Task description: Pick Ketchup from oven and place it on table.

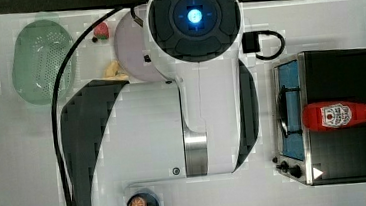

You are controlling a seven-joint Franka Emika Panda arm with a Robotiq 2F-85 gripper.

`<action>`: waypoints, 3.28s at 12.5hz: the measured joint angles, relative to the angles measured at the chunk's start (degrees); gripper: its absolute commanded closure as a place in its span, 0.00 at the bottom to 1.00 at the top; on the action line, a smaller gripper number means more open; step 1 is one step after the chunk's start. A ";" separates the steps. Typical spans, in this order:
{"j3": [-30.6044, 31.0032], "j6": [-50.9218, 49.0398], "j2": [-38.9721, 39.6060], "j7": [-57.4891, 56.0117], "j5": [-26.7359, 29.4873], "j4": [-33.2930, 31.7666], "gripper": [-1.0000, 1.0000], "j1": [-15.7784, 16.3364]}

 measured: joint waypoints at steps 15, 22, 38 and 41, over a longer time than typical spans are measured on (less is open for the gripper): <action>-19.98 4.84 -13.95 2.03 -4.83 -20.20 0.00 -5.17; -28.34 21.75 -3.28 2.05 -4.15 -17.85 0.00 -6.50; -33.52 30.76 8.52 2.06 3.46 -17.96 0.50 -8.17; -31.59 22.54 8.28 2.07 1.21 -13.48 0.50 -7.68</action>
